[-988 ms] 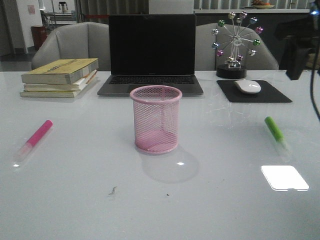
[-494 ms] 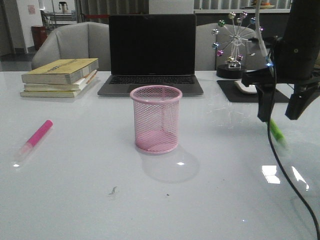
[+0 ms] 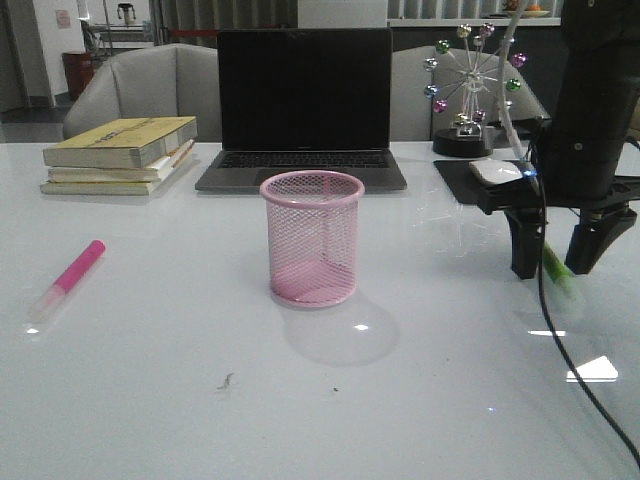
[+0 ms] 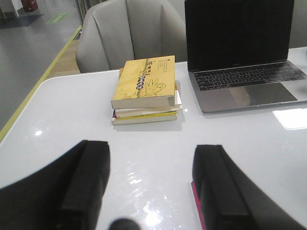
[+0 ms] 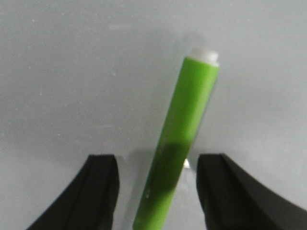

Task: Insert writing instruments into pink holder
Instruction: 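Lower the right gripper over the lime-green marker and close on it, then lift the green marker with the right gripper toward the pink holder, then lower the green marker into the pink holder and open the right gripper, then withdraw the right gripper away from the holder, then lower the left gripper over the pink marker and close on it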

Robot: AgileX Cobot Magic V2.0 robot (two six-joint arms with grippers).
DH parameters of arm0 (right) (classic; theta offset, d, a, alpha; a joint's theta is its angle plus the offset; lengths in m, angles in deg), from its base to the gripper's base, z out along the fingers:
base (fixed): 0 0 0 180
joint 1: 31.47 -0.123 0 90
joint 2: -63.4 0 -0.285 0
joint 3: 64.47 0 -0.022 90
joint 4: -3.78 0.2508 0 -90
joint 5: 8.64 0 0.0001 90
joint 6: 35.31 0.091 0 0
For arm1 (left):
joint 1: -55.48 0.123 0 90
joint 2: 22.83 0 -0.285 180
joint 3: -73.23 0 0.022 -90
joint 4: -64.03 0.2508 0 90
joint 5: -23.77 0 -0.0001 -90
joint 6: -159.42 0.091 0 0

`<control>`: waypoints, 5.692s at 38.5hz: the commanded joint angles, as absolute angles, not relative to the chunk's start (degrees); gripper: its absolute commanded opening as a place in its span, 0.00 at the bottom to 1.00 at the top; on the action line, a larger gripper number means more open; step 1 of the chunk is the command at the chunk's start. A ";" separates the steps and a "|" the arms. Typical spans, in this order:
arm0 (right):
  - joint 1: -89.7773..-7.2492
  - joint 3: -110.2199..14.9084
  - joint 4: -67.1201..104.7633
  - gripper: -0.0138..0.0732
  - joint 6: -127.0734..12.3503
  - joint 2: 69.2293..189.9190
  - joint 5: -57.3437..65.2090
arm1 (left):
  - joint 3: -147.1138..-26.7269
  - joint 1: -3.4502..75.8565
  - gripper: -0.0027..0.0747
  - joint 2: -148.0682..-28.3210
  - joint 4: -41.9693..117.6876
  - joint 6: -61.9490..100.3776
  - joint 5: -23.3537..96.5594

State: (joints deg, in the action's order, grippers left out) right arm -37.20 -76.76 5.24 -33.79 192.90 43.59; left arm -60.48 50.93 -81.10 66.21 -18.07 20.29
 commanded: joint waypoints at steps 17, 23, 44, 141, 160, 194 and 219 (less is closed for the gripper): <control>-37.00 -78.40 3.78 0.20 -34.02 193.60 41.76 | -62.56 50.35 0.61 -80.72 65.62 -18.51 15.52; -37.00 -78.57 3.78 0.19 -34.02 192.49 40.81 | -62.56 50.35 0.61 -80.72 65.62 -18.51 15.52; -43.93 -76.57 5.87 0.22 -34.07 169.88 17.21 | -62.56 50.35 0.61 -80.72 65.62 -18.51 15.52; -36.86 -41.20 1.01 0.67 -34.47 127.83 17.69 | -62.56 50.35 0.61 -80.72 67.26 -18.51 15.52; -32.37 -26.58 0.89 0.67 -34.41 110.36 21.02 | -67.66 50.35 0.61 -82.02 65.77 -18.51 23.07; -32.37 -26.58 0.01 0.67 -34.46 110.35 22.70 | -115.62 43.17 0.61 -127.98 60.92 -24.27 71.95; -32.37 -26.58 -4.84 0.67 -34.41 110.35 26.74 | -122.75 43.17 0.61 -144.59 61.03 -25.97 75.69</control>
